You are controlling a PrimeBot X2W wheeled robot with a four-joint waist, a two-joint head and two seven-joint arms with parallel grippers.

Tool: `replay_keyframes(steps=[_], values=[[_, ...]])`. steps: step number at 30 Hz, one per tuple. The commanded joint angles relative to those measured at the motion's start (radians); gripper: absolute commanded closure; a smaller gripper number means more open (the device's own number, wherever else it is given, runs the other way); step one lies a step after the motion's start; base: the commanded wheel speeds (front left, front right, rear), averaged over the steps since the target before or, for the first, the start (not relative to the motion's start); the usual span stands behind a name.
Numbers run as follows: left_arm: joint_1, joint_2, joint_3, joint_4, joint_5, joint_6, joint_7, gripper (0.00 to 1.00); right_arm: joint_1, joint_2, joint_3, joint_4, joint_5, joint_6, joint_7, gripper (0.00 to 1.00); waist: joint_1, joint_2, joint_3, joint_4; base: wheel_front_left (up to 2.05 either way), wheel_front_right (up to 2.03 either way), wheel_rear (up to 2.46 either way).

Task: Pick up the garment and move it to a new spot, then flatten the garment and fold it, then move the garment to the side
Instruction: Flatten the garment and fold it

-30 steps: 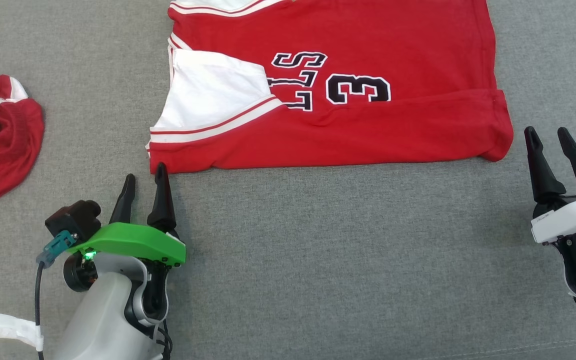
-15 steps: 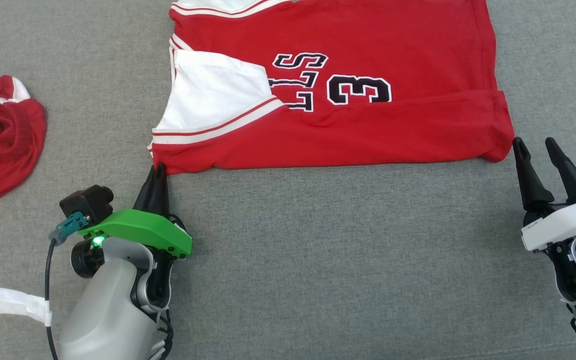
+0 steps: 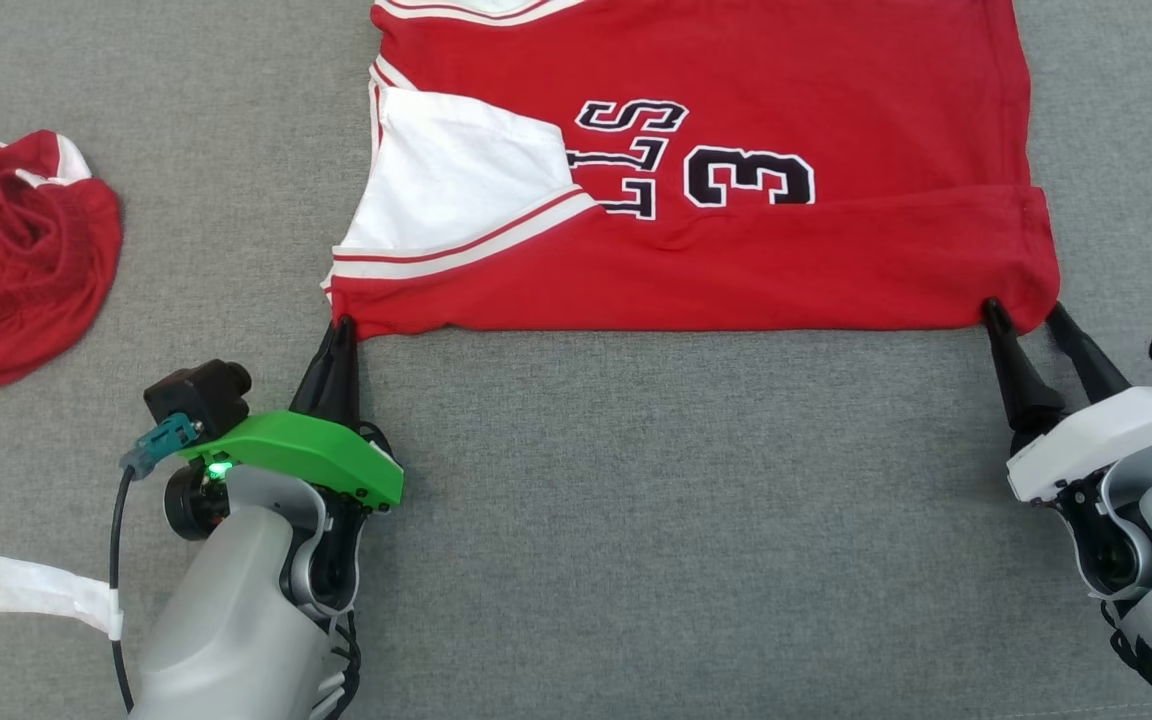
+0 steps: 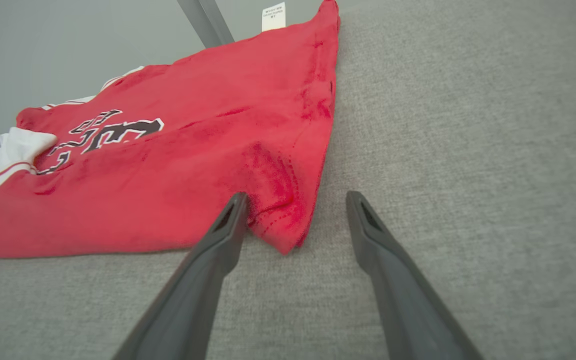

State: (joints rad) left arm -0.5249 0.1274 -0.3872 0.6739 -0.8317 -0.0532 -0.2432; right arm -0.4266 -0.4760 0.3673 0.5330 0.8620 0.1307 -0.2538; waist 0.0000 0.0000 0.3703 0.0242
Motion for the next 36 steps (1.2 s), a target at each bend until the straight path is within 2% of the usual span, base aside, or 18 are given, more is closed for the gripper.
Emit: replay_keyframes(steps=[1,2,3,7,13,20,30,34,36], values=[[-0.006,0.001,-0.001,0.012,0.007,-0.006,-0.001,1.0,-0.012,0.0,0.019,0.016,0.011,0.0,0.007,0.33,0.0,0.0,-0.001,0.012,0.0,0.0,0.0],[-0.008,0.0,-0.003,0.013,0.007,-0.008,-0.002,1.0,-0.017,-0.005,0.035,0.025,0.02,0.0,0.007,0.83,0.0,0.0,-0.001,0.017,0.0,0.0,0.0],[-0.01,-0.001,-0.005,0.014,0.008,-0.009,-0.004,1.0,-0.019,-0.009,0.046,0.031,0.027,0.0,0.007,1.0,0.0,0.0,-0.002,0.02,0.0,0.0,0.0],[-0.005,0.003,-0.002,0.006,0.014,-0.016,-0.01,1.0,0.004,-0.041,0.082,0.028,0.064,0.0,0.0,1.0,0.0,0.0,-0.01,0.034,0.0,0.0,0.0],[0.053,0.017,0.003,-0.05,0.01,-0.022,-0.015,1.0,0.064,-0.131,0.113,-0.046,0.111,0.0,-0.01,1.0,0.0,0.0,-0.036,0.048,0.0,0.0,0.0],[0.222,0.047,0.009,-0.207,-0.025,0.004,0.009,1.0,0.168,-0.224,0.122,-0.132,0.149,0.0,-0.011,1.0,0.0,0.0,-0.071,0.056,0.0,0.0,0.0],[0.53,0.07,0.012,-0.523,-0.079,0.078,0.027,1.0,0.386,-0.252,0.018,-0.253,0.111,-0.001,-0.012,1.0,0.0,0.0,-0.116,0.076,0.0,0.0,0.0],[0.628,0.089,-0.002,-0.612,-0.072,0.12,0.049,1.0,0.481,-0.25,-0.037,-0.307,0.075,-0.001,-0.012,1.0,0.0,0.0,-0.132,0.076,0.0,0.0,0.0],[0.663,0.091,-0.014,-0.645,-0.086,0.127,0.068,1.0,0.529,-0.243,-0.065,-0.33,0.056,-0.001,-0.012,1.0,0.0,0.0,-0.142,0.079,0.0,0.0,0.0]])
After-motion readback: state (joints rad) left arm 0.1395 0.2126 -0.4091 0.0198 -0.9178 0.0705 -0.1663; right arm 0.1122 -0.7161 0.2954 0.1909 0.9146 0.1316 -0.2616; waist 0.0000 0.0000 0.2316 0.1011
